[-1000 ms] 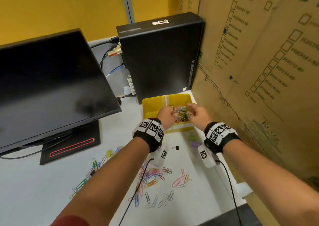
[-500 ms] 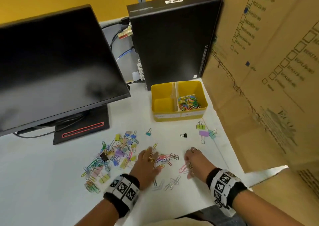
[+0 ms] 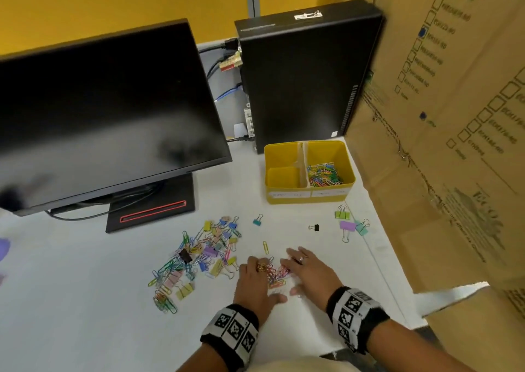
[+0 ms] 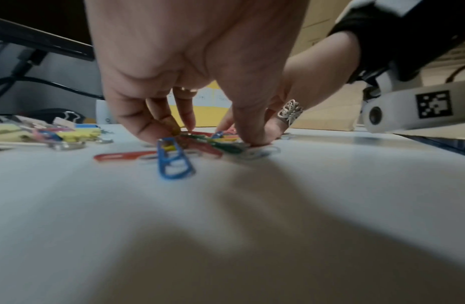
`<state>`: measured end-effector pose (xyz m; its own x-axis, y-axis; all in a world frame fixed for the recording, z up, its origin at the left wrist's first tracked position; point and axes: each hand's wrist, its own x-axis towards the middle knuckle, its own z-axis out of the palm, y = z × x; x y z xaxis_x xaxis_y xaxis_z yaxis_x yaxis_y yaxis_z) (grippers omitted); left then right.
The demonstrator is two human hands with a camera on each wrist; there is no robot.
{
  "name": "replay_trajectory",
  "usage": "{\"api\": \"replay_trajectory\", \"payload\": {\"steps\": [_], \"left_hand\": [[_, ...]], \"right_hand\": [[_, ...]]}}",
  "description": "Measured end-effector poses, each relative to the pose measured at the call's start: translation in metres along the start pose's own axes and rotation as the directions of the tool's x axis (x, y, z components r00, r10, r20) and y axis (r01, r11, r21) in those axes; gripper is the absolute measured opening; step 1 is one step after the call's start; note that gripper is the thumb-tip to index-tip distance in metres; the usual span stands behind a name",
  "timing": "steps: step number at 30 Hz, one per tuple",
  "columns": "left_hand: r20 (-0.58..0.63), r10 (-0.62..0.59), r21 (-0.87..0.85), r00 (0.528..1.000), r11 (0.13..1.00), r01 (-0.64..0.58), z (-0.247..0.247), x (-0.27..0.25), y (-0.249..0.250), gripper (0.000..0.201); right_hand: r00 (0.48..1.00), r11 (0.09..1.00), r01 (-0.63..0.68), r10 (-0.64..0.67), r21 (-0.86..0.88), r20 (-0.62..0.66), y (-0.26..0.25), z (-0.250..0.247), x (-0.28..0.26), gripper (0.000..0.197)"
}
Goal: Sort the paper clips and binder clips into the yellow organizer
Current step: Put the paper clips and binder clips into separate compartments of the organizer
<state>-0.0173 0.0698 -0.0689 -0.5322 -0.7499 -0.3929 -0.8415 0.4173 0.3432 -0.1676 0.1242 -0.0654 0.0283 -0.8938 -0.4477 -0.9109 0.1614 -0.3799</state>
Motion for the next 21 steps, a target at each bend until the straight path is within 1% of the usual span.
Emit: {"api": "replay_trajectory", "payload": {"steps": [1, 2, 4, 6, 7, 8, 9, 10, 11, 12, 14, 16, 17, 18, 19, 20, 21], "left_hand": [[0.003, -0.008, -0.035, 1.000, 0.999, 0.008, -0.001, 0.002, -0.002, 0.071], [0.009, -0.017, -0.061, 1.000, 0.998, 0.017, -0.002, 0.004, -0.004, 0.061], [0.022, -0.022, -0.092, 1.000, 0.995, 0.024, -0.004, 0.008, -0.007, 0.043], [0.015, -0.009, -0.101, 1.000, 0.995, 0.010, -0.005, 0.012, -0.010, 0.033], [0.006, -0.001, -0.093, 1.000, 0.996, 0.002, -0.007, 0.013, -0.010, 0.032], [-0.001, 0.010, -0.089, 1.000, 0.996, -0.010, -0.008, 0.014, -0.011, 0.030], [-0.002, 0.019, -0.099, 1.000, 0.995, -0.019, -0.009, 0.015, -0.011, 0.028], [0.001, 0.026, -0.109, 1.000, 0.994, -0.026, -0.011, 0.016, -0.010, 0.026], [0.009, 0.027, -0.115, 1.000, 0.993, -0.025, -0.012, 0.017, -0.009, 0.023], [0.013, 0.025, -0.127, 1.000, 0.992, -0.023, -0.014, 0.018, -0.009, 0.022], [0.007, 0.018, -0.176, 1.000, 0.984, -0.016, -0.018, 0.021, -0.007, 0.025], [-0.016, 0.023, -0.239, 1.000, 0.971, -0.026, -0.029, 0.023, -0.003, 0.027], [-0.037, 0.036, -0.267, 0.999, 0.963, -0.045, -0.037, 0.024, 0.001, 0.027], [-0.065, 0.051, -0.298, 0.997, 0.952, -0.069, -0.045, 0.026, 0.006, 0.025], [-0.091, 0.068, -0.334, 0.994, 0.938, -0.095, -0.055, 0.028, 0.014, 0.022], [-0.113, 0.086, -0.372, 0.990, 0.920, -0.122, -0.067, 0.030, 0.023, 0.018], [-0.138, 0.108, -0.404, 0.985, 0.901, -0.155, -0.079, 0.035, 0.033, 0.014]], "right_hand": [[0.998, 1.000, -0.015, 0.015, -0.007, -0.058, -0.004, 0.000, 0.000, 0.047], [0.993, 0.999, -0.035, 0.033, -0.017, -0.113, -0.007, 0.000, 0.000, 0.040], [0.985, 0.996, -0.073, 0.064, -0.049, -0.160, -0.009, 0.003, 0.003, 0.036], [0.982, 0.993, -0.102, 0.090, -0.061, -0.167, -0.011, 0.004, 0.004, 0.032], [0.969, 0.991, -0.096, 0.073, -0.088, -0.237, -0.011, 0.005, 0.004, 0.026], [0.961, 0.991, -0.097, 0.069, -0.094, -0.267, -0.011, 0.005, 0.003, 0.023], [0.974, 0.986, -0.124, 0.099, -0.111, -0.202, -0.011, 0.006, 0.003, 0.033], [0.979, 0.982, -0.164, 0.150, -0.090, -0.141, -0.007, 0.011, 0.006, 0.044], [0.971, 0.979, -0.191, 0.177, -0.076, -0.162, -0.001, 0.015, 0.010, 0.049], [0.969, 0.978, -0.191, 0.175, -0.078, -0.175, 0.003, 0.020, 0.012, 0.051], [0.968, 0.979, -0.177, 0.156, -0.098, -0.195, 0.005, 0.027, 0.012, 0.049], [0.965, 0.981, -0.174, 0.152, -0.088, -0.213, 0.000, 0.017, 0.002, 0.043], [0.970, 0.988, -0.155, 0.150, -0.012, -0.190, -0.001, 0.010, -0.002, 0.036], [0.966, 0.984, -0.147, 0.165, 0.101, -0.197, 0.003, 0.006, -0.003, 0.026], [0.956, 0.963, -0.156, 0.203, 0.218, -0.212, 0.008, 0.001, -0.004, 0.021], [0.954, 0.923, -0.151, 0.230, 0.353, -0.192, 0.010, -0.007, -0.006, 0.021], [0.940, 0.875, -0.142, 0.265, 0.463, -0.213, 0.014, -0.016, -0.007, 0.020]]}}
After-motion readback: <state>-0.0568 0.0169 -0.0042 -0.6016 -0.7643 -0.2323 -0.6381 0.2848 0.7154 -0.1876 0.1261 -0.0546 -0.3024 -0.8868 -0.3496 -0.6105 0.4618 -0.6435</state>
